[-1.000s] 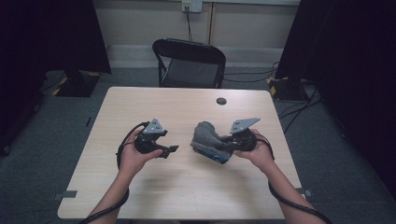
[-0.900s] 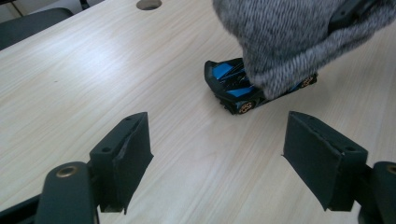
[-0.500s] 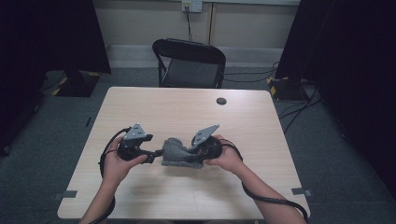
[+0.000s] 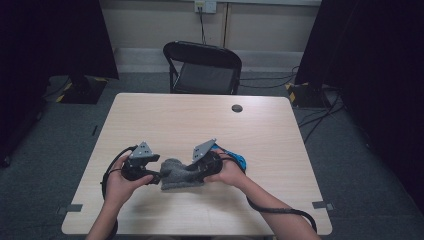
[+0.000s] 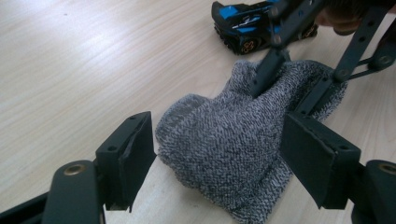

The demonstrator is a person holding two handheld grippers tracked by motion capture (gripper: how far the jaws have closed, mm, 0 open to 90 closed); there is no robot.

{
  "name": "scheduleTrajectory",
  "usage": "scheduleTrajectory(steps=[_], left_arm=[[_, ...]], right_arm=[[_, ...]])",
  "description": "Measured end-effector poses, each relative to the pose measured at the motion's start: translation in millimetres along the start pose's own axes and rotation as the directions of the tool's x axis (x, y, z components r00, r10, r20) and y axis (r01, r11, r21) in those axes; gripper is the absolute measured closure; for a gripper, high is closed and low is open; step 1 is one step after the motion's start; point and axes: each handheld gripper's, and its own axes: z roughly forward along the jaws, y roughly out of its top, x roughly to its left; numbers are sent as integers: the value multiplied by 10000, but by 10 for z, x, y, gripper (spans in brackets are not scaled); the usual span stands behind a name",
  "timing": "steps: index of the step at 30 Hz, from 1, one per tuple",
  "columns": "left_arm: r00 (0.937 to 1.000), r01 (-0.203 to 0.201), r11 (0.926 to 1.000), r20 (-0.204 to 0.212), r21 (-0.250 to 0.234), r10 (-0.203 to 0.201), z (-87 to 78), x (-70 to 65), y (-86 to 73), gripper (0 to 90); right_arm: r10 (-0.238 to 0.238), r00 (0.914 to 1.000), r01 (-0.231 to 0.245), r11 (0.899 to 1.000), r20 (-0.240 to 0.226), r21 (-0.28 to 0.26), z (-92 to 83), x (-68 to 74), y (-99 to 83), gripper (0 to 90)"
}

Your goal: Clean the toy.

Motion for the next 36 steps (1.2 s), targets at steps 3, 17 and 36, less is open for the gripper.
scheduleTrajectory(steps=[3, 17, 36], left_arm=[[9999, -131, 9999, -23, 100, 131, 12, -18, -6, 259], [9973, -432, 9985, 609, 340, 410, 203, -129, 62, 258], [9964, -513, 9974, 706, 508, 476, 292, -125, 65, 259]], right_arm=[[461, 9982, -449, 9985, 377, -323, -87, -49, 4, 338], [2438, 9392, -2110, 9653, 2418, -1538, -710, -297, -313, 159], [2959, 9074, -2970, 9539, 2986, -427, -467, -600, -571, 159]])
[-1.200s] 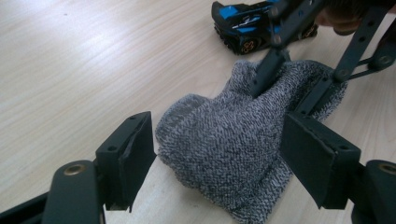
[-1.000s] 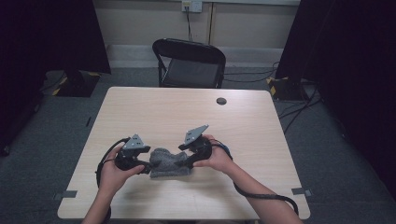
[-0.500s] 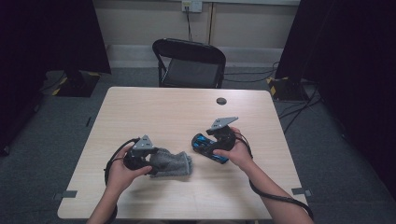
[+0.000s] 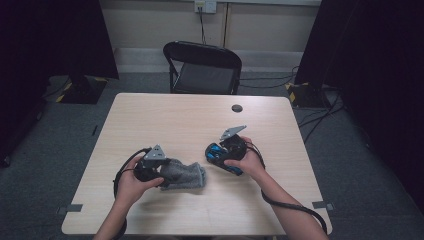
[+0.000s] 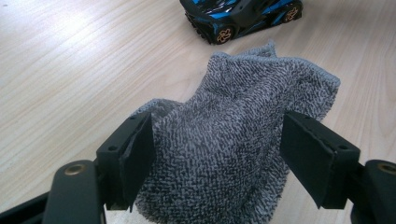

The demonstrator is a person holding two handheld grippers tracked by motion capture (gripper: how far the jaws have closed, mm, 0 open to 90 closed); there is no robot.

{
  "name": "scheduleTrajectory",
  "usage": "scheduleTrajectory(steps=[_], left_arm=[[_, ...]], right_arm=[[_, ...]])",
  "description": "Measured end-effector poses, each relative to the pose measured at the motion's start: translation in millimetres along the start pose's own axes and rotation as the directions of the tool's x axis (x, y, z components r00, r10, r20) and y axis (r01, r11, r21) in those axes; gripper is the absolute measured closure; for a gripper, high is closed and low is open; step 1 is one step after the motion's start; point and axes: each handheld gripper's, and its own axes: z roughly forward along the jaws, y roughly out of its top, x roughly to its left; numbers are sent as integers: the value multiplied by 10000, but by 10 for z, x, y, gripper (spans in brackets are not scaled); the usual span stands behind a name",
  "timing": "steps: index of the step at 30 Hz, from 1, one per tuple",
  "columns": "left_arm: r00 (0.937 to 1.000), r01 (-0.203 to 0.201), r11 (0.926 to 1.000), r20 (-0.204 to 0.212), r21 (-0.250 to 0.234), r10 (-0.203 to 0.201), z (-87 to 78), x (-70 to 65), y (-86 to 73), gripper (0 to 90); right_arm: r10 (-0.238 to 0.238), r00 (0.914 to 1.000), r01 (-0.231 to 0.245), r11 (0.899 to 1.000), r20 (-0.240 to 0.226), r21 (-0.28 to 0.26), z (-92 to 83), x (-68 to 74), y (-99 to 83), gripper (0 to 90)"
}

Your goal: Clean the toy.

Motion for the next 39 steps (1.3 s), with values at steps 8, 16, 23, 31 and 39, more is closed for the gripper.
scheduleTrajectory(steps=[8, 16, 23, 31, 39], left_arm=[[10000, -29, 10000, -15, 75, 29, 6, 15, -17, 260], [10000, -46, 10000, -1, 79, 46, 5, 18, -15, 260], [9999, -103, 9999, 41, 81, 103, 13, 14, -10, 259], [9999, -121, 9999, 55, 76, 121, 14, 7, -8, 259], [9999, -75, 10000, 84, 8, 75, 8, 10, -8, 258]], right_arm=[[-179, 9998, 181, 9990, -49, 408, 132, -2, 7, 172], [-556, 9984, 557, 9963, -26, 649, 199, 19, 20, 193], [-809, 9967, 804, 9942, 46, 718, 200, 24, 15, 195], [-838, 9965, 838, 9953, -20, 493, 186, 4, -3, 251], [-696, 9976, 692, 9964, 63, 497, 181, 15, -3, 257]])
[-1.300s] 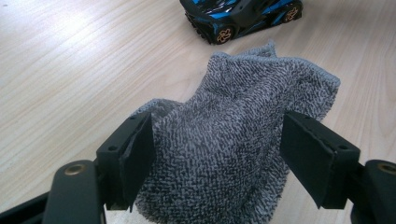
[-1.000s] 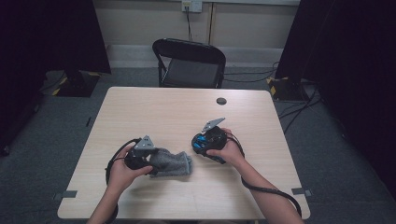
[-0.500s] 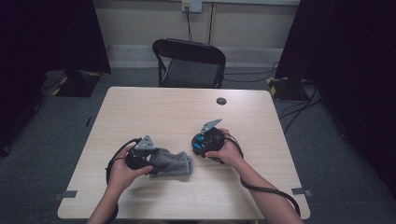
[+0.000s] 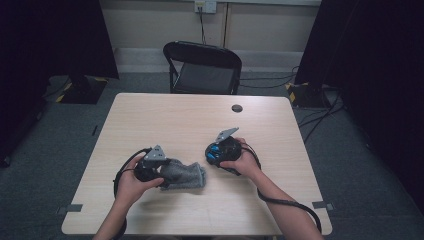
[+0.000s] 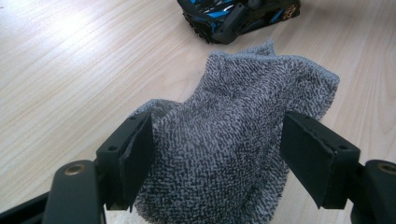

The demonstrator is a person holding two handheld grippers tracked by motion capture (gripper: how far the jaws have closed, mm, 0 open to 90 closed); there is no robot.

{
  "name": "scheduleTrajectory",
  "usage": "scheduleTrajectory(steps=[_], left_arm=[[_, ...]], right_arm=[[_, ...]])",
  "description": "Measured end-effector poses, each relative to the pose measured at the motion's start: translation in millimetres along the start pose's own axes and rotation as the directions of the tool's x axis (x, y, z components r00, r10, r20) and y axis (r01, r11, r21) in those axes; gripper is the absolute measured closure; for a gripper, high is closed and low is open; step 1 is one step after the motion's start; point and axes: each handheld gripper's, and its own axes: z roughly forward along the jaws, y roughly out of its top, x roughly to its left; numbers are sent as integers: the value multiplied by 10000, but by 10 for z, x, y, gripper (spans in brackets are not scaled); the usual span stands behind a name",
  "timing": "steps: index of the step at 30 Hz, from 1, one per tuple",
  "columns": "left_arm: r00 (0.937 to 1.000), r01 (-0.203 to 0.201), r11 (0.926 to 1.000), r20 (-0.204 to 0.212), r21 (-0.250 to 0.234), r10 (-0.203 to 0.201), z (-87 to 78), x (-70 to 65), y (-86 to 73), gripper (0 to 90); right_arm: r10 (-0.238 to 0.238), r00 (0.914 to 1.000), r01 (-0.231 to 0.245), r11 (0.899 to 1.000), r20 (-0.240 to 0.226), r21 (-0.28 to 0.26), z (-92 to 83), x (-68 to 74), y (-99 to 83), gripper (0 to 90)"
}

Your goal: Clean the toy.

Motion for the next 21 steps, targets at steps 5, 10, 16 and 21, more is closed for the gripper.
scheduleTrajectory(steps=[5, 10, 16, 21], left_arm=[[10000, -32, 10000, 8, 25, 32, -4, 5, 1, 251], [9998, -152, 9998, 104, -95, 153, -5, 4, 22, 225], [9983, -450, 9983, 358, -362, 462, -2, -13, 57, 187], [9984, -464, 9986, 306, -234, 471, 21, -22, 76, 184]], right_arm=[[-26, 10000, 26, 10000, 48, -20, -7, -3, -7, 258], [281, 9996, -282, 9992, -34, -298, -83, -23, -10, 259], [511, 9986, -517, 9971, -124, -553, -172, -44, -7, 259], [734, 9970, -755, 9928, -259, -927, -270, -49, -9, 259]])
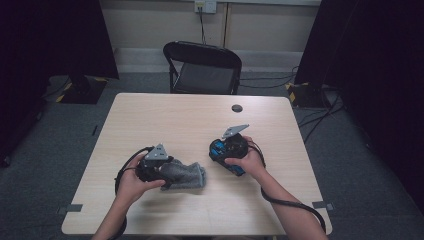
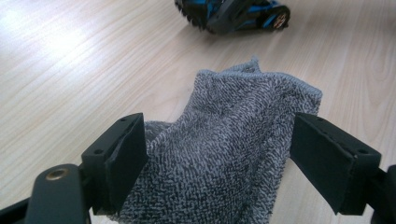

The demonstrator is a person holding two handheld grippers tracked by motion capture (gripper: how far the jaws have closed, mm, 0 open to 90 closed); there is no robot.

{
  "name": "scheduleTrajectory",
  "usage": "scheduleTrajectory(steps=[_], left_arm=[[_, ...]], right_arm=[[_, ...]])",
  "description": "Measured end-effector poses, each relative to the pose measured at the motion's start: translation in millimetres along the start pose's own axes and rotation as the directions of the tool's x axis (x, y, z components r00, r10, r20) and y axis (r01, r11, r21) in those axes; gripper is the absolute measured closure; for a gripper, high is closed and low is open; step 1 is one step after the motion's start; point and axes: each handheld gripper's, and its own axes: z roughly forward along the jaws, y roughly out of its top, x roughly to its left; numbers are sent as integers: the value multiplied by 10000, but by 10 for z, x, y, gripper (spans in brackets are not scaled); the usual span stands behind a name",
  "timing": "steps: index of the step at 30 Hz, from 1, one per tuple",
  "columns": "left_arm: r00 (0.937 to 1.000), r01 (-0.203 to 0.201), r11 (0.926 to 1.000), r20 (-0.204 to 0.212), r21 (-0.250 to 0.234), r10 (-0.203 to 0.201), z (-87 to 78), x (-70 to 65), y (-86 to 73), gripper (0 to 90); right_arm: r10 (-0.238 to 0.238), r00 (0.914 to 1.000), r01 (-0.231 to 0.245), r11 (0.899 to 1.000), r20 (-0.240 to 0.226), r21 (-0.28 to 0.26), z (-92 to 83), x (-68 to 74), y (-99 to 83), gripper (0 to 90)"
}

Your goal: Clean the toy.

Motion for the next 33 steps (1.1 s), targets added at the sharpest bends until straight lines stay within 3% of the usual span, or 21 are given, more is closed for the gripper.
scheduleTrajectory(steps=[5, 7, 8, 9, 11, 12, 15, 17, 18, 19, 20, 21, 22, 23, 24, 25, 26, 28, 31, 33], left_arm=[[9998, -188, 9995, 123, 238, 185, 41, -2, 26, 190], [9990, -396, 9986, 234, 353, 388, 78, -10, 56, 208], [9973, -691, 9958, 278, 606, 676, 141, -20, 73, 220], [9973, -691, 9958, 278, 606, 676, 141, -20, 73, 224], [9946, -955, 9874, 523, 1263, 895, 262, -31, 42, 232], [9946, -955, 9874, 523, 1263, 895, 262, -31, 42, 233], [9936, -1111, 9724, 431, 2053, 1044, 368, -28, -42, 259], [9933, -1136, 9722, 429, 2050, 1070, 403, -25, -83, 331], [9942, -1057, 9731, 411, 2047, 994, 397, -23, -91, 409], [9961, -877, 9766, 302, 1964, 834, 375, -19, -87, 409], [9969, -771, 9742, 303, 2120, 723, 345, -7, -70, 604], [9999, -135, 9770, 127, 2127, 111, 340, -3, -59, 663], [9999, 151, 9735, -2, 2281, -154, 319, 20, -35, 709], [9958, 884, 9777, -401, 1906, -822, 238, 87, 26, 716], [9958, 884, 9777, -401, 1906, -822, 238, 87, 26, 721], [9910, 1303, 9825, -486, 1331, -1248, 177, 141, 60, 721], [9834, 1759, 9819, -580, 697, -1720, 110, 198, 101, 721], [9663, 2392, 9709, -946, -116, -2392, -14, 298, 206, 721], [9502, 2589, 9641, -1637, -586, -2651, -109, 400, 373, 720], [9378, 2669, 9617, -2131, -627, -2741, -105, 426, 468, 720]], right_arm=[[196, 9997, -203, 9989, -159, -414, -125, -1, 36, 259], [184, 9997, -191, 9984, -145, -531, -176, 1, 57, 259], [194, 9996, -205, 9977, -189, -652, -227, -3, 72, 259], [285, 9994, -299, 9969, -189, -735, -250, -8, 76, 259], [327, 9992, -346, 9959, -247, -841, -290, -14, 81, 259], [327, 9992, -346, 9959, -247, -841, -290, -14, 81, 259], [352, 9989, -379, 9951, -309, -918, -336, -6, 72, 259], [314, 9990, -344, 9950, -329, -935, -351, 3, 62, 259], [367, 9985, -407, 9942, -418, -992, -362, 11, 55, 259], [367, 9985, -407, 9942, -418, -992, -362, 11, 55, 259], [359, 9984, -402, 9938, -432, -1038, -366, 17, 55, 259], [358, 9983, -407, 9933, -465, -1078, -367, 24, 57, 259], [357, 9978, -419, 9926, -561, -1137, -368, 44, 66, 259], [310, 9977, -379, 9924, -603, -1170, -371, 60, 73, 259], [310, 9977, -379, 9924, -603, -1170, -371, 60, 73, 259], [299, 9974, -378, 9919, -661, -1215, -377, 77, 82, 259], [278, 9969, -371, 9909, -733, -1292, -382, 95, 92, 259], [207, 9960, -326, 9898, -864, -1387, -392, 135, 119, 259], [98, 9949, -254, 9876, -1005, -1549, -401, 193, 165, 259], [59, 9937, -249, 9854, -1120, -1684, -404, 227, 189, 259]])
